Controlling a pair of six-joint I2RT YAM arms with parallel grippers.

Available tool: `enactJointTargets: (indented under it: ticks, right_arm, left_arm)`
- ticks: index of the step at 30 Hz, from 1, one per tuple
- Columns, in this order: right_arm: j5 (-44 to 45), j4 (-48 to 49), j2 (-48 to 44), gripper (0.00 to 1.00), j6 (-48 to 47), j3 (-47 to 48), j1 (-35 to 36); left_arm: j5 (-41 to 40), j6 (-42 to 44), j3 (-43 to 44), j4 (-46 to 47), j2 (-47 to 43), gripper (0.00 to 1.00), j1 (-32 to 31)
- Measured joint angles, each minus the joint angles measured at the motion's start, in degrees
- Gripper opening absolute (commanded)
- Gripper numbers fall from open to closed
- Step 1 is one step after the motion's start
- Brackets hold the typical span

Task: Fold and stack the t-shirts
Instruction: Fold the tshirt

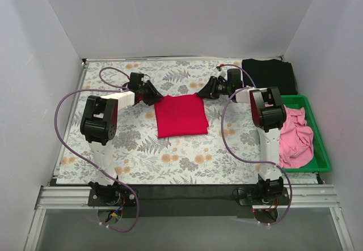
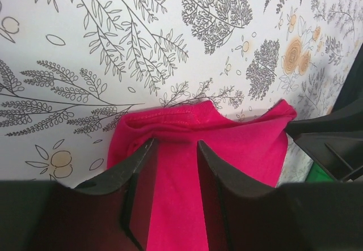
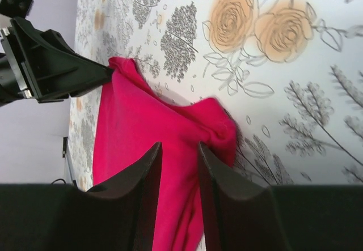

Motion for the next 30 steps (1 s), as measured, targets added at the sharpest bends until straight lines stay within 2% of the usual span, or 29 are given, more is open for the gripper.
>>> enactJointTargets:
  ticks: [5, 10, 13, 17, 19, 21, 23, 25, 27, 28, 30]
  right_arm:
    - [3.13, -3.37, -5.68, 0.36, -2.71, -4.57, -1.51]
    - [10.05, -16.31, -15.98, 0.41, -9.94, -5.84, -2.8]
    - [15.26, -24.85, -22.49, 0.48, -14.43, -5.9, -2.8]
    - [22.45, -34.32, -31.47, 0.55, -19.78, -8.63, -2.71]
    - [25.73, -38.47, -35.43, 0.62, -21.79, -10.91, -2.6]
    - [28.04, -42.58, -38.58, 0.63, -23.3, -13.18, -2.64]
    - [29.07, -45.27, -41.0, 0.66, -23.78, -15.21, -2.82]
    - [29.86, -47.67, -43.69, 0.73, -23.8, -17.35, -3.15]
    - [30.27, -49.44, -46.16, 0.73, -23.85, -19.21, -3.67]
    - [30.4, -50.12, -47.17, 0.79, -23.69, -19.85, -4.0]
    - [30.77, -51.04, -49.2, 0.98, -23.06, -21.38, -4.79]
  left_arm:
    - [0.33, 1.6, -0.02, -1.42, -1.7, 0.53, 0.37]
    - [-4.9, 8.68, -0.09, -6.73, -9.03, 0.74, -1.16]
    - [-10.64, 14.62, -0.09, -9.05, -14.78, 0.76, -5.64]
    - [-16.96, 21.68, 0.07, -10.14, -18.62, 0.76, -16.37]
    - [-19.87, 25.53, 0.15, -11.04, -18.34, 0.75, -22.82]
    - [-22.95, 29.35, 0.5, -12.17, -16.92, 0.69, -28.61]
    - [-25.94, 33.03, 1.44, -13.03, -14.88, 0.66, -33.38]
    - [-28.22, 36.33, 2.86, -13.77, -12.15, 0.62, -37.7]
    - [-29.9, 38.91, 4.52, -14.36, -9.6, 0.59, -40.72]
    - [-30.49, 39.95, 5.27, -14.6, -8.35, 0.58, -41.86]
    - [-31.61, 41.72, 6.62, -15.1, -6.36, 0.56, -43.34]
